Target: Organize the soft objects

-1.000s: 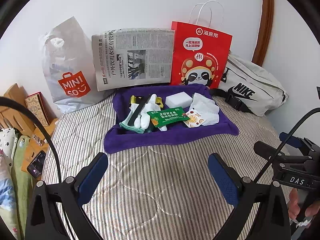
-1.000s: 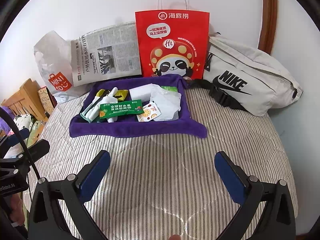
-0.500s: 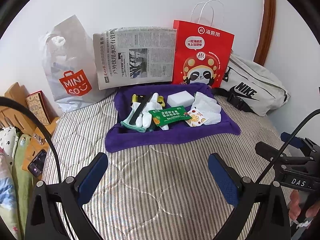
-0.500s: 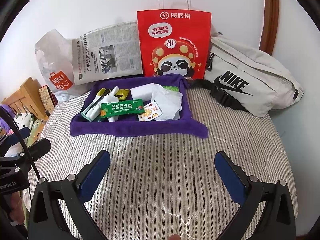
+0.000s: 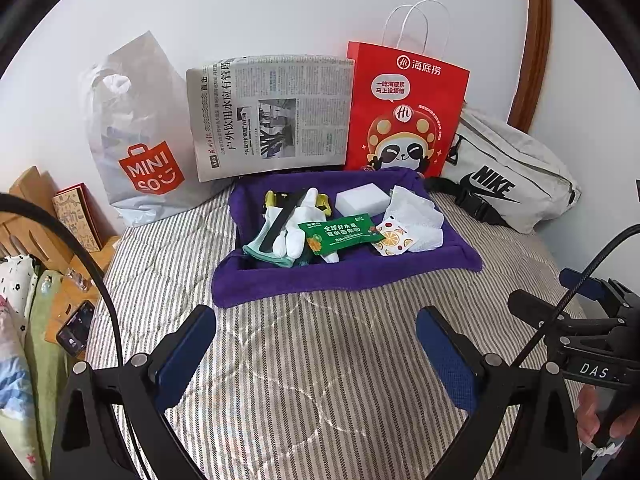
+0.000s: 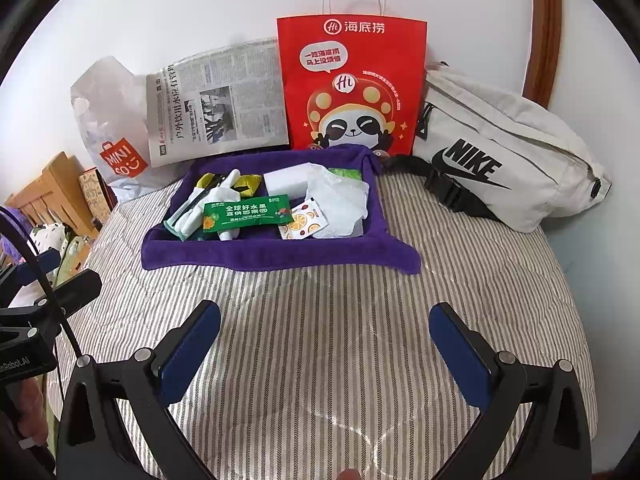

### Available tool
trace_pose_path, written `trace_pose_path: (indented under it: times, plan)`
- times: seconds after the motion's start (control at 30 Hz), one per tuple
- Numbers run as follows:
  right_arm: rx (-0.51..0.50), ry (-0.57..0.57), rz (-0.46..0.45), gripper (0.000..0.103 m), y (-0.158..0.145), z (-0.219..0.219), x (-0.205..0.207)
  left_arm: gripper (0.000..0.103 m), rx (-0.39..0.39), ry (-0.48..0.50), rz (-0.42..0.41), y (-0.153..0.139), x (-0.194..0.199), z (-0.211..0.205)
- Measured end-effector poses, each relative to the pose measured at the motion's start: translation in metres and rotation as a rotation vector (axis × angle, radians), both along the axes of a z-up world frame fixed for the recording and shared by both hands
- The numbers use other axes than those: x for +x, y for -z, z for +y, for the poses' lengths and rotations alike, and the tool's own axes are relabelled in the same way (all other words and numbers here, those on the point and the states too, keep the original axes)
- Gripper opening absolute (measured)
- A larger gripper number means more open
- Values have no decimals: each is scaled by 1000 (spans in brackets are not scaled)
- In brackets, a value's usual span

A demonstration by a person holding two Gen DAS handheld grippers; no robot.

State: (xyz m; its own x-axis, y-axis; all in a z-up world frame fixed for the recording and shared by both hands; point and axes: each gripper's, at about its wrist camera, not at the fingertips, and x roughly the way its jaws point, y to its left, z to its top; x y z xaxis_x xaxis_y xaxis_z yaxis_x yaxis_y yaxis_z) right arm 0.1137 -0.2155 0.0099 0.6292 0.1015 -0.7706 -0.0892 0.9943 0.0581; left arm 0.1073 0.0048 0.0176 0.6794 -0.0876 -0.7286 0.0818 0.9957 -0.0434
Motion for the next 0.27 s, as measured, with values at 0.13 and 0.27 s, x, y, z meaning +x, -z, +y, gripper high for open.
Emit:
trace_pose_path:
  times: [0.13, 0.27]
  plan:
    - [0, -5, 1, 103, -1, 2, -1, 101, 2, 0, 0, 0, 1, 1]
    - [-5, -14, 4, 103, 0, 4, -1, 101, -1, 4, -4, 0, 1, 1]
